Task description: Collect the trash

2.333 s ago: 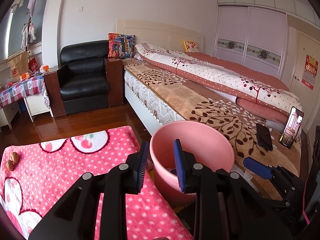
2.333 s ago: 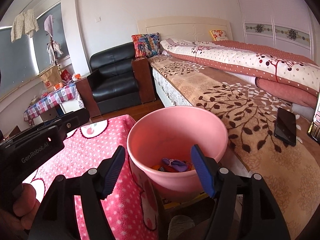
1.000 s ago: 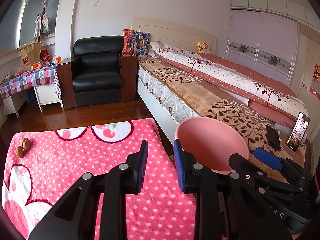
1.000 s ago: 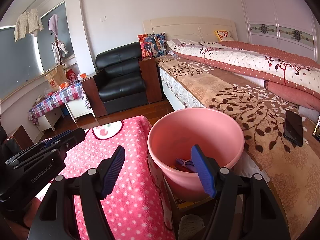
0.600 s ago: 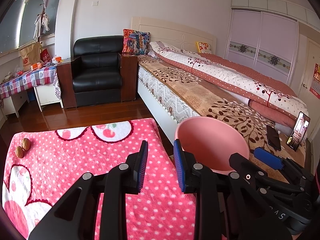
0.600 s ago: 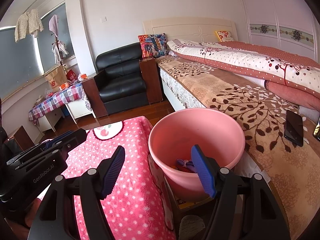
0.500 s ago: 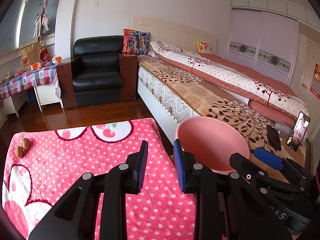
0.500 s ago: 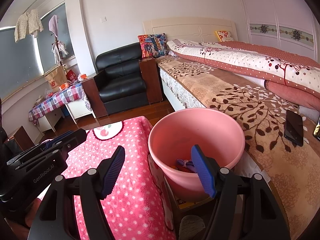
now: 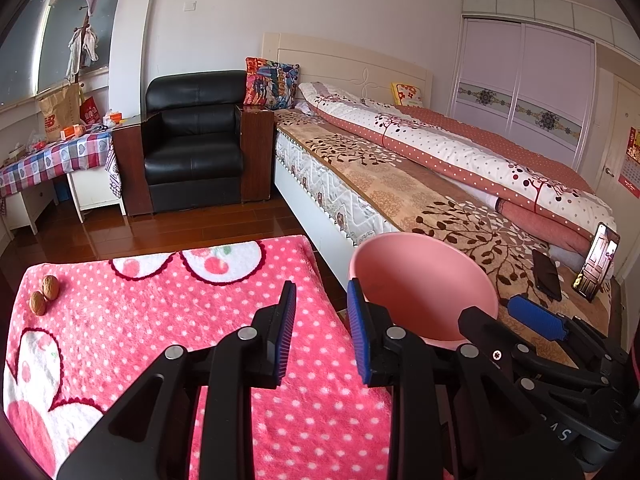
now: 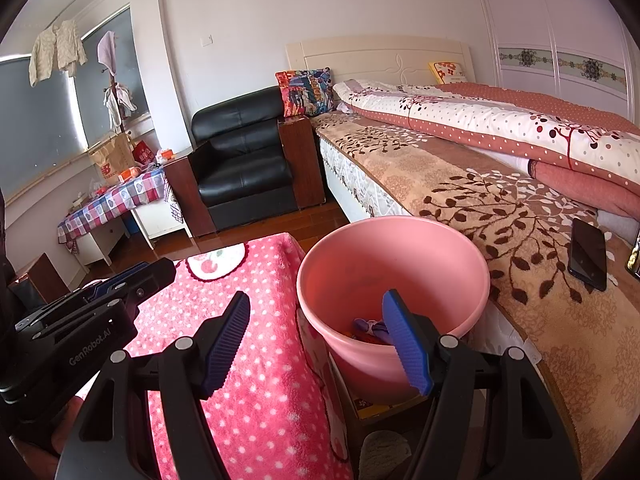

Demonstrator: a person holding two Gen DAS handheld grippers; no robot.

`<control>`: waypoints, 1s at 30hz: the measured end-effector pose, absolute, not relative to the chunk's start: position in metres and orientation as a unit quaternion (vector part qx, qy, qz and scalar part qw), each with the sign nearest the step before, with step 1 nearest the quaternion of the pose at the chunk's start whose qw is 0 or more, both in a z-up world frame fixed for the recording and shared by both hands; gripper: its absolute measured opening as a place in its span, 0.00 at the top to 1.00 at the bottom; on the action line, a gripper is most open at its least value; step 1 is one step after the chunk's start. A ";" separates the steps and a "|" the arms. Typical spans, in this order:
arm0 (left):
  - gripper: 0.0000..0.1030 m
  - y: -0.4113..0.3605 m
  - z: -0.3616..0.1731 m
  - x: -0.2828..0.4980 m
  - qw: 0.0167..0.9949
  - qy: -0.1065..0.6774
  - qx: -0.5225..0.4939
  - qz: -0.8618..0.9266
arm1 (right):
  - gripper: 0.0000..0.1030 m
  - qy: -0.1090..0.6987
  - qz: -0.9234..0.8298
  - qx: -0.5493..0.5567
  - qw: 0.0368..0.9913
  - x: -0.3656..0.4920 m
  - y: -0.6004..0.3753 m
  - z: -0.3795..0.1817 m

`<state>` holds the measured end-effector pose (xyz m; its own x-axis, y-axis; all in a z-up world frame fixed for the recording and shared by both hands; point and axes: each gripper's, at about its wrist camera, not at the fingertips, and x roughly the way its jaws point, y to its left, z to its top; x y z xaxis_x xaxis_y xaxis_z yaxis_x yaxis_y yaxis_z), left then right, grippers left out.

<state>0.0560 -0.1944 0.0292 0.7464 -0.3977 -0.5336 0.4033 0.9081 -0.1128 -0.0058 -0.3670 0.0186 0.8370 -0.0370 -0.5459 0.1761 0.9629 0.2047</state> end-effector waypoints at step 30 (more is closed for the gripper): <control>0.74 -0.195 0.026 0.055 0.934 0.284 0.005 -0.215 | 0.34 0.278 -0.056 0.135 0.949 -0.010 -0.362 0.015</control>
<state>0.0545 -0.1949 0.0258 0.7457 -0.3989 -0.5337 0.4044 0.9075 -0.1132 -0.0096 -0.3617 0.0150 0.8392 -0.0312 -0.5429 0.1812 0.9574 0.2250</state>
